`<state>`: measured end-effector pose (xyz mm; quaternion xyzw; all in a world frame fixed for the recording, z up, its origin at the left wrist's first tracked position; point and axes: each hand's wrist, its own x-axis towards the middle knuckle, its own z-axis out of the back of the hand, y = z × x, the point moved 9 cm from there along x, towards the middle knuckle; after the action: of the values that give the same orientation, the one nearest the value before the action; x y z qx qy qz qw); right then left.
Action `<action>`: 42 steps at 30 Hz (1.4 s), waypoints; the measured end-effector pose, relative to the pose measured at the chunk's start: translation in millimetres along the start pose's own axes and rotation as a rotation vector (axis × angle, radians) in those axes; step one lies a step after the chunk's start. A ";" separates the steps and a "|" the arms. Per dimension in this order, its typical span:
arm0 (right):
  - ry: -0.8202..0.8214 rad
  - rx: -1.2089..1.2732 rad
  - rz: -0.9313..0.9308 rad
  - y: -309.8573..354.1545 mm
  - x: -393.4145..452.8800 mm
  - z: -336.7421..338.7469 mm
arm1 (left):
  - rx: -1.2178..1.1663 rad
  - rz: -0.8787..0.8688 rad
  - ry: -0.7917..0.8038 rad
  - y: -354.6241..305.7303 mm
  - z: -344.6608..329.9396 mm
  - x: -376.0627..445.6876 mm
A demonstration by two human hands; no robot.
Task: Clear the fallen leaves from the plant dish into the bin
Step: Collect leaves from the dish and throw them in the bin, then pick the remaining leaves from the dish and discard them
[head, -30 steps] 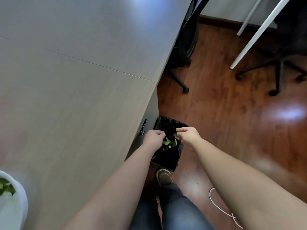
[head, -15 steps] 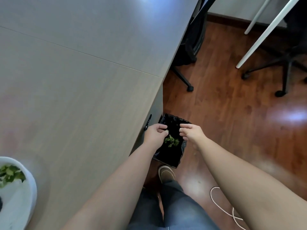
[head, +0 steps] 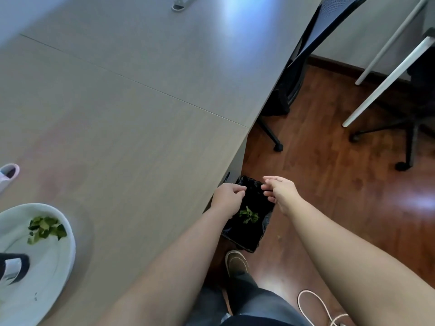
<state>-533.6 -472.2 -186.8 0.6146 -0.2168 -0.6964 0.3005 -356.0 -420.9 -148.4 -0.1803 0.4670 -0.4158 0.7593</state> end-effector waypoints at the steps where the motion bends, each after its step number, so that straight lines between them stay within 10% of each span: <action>1: 0.000 0.000 0.003 1.6 -1.3 -0.1 | -0.042 0.000 -0.006 1.1 0.2 0.7; 13: 0.153 -0.142 0.125 34.3 -34.0 -62.5 | -0.324 0.040 -0.329 32.5 88.2 -43.5; 33: 0.789 -0.715 0.398 10.7 -187.7 -368.7 | -0.926 0.503 -0.980 286.2 221.0 -228.8; 37: 0.790 -0.809 0.396 0.0 -190.7 -404.4 | -1.113 0.538 -0.980 308.2 229.4 -235.4; 42: 0.799 -0.893 0.466 -4.1 -203.0 -450.6 | -0.801 0.559 -0.876 320.4 252.8 -242.7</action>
<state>-76.8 -299.7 -110.1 0.5792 0.0950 -0.3534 0.7284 -43.4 -67.0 -98.8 -0.4735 0.2625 0.1154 0.8328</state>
